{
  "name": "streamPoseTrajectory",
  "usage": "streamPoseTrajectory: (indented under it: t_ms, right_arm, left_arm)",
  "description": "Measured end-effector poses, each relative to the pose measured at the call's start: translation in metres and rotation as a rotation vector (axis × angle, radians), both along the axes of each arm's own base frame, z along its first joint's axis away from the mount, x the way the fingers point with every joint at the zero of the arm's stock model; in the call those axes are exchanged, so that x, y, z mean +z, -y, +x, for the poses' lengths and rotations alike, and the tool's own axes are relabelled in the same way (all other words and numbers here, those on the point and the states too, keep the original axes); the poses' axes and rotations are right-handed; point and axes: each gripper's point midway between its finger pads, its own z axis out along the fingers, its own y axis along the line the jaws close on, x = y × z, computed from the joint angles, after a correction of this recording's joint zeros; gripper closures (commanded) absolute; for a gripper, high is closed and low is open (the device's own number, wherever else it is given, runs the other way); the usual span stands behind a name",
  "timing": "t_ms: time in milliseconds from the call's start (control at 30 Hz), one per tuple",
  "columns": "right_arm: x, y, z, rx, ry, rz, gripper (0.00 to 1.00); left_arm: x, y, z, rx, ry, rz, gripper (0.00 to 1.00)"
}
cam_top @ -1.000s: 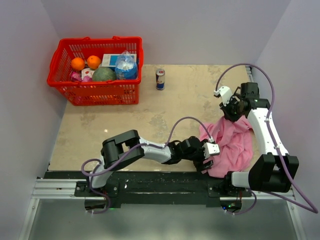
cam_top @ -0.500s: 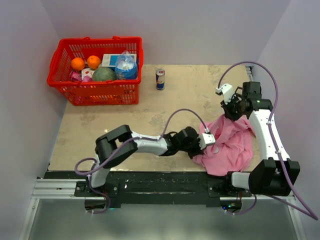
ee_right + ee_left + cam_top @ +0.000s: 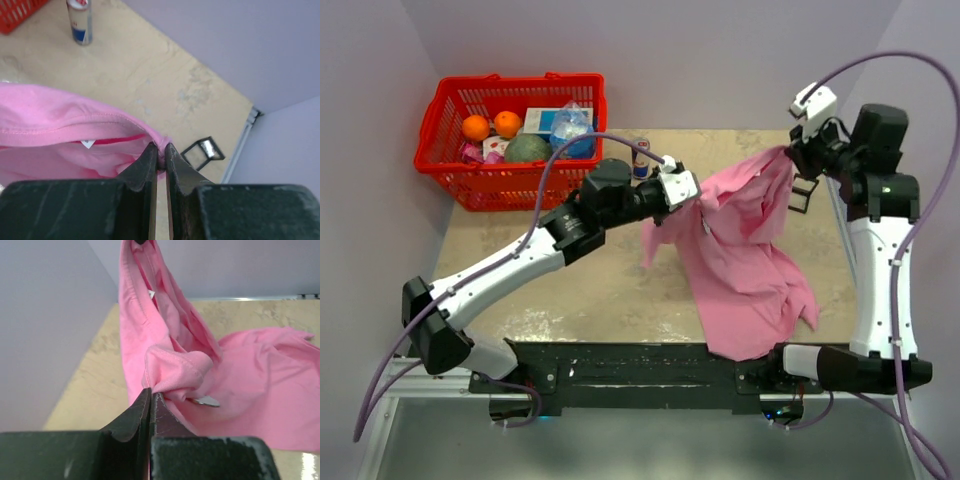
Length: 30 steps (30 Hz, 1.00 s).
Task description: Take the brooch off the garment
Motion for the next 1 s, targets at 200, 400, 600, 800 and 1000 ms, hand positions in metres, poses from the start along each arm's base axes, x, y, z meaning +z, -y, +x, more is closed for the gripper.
streamPoseTrajectory:
  t_ms: [200,400,600,800,1000]
  right_arm:
    - [0.113,-0.011,-0.018,0.028,0.263,0.044,1.0]
    - [0.174,-0.022,-0.047,0.061,0.409,0.094,1.0]
    - [0.192,-0.022,-0.07,0.048,0.474,0.095,1.0]
    - [0.198,-0.014,-0.077,-0.011,0.496,0.099,1.0]
    - [0.232,-0.01,-0.088,-0.042,0.552,0.108,1.0]
  left_arm:
    - [0.058,-0.036,0.02,0.11,0.169,0.022,1.0]
    - [0.098,-0.063,0.032,0.209,0.298,0.058,1.0]
    - [0.155,-0.082,0.023,0.242,0.405,0.015,1.0]
    - [0.2,-0.099,0.005,0.248,0.463,-0.058,1.0]
    - [0.243,-0.116,-0.012,0.256,0.511,-0.126,1.0]
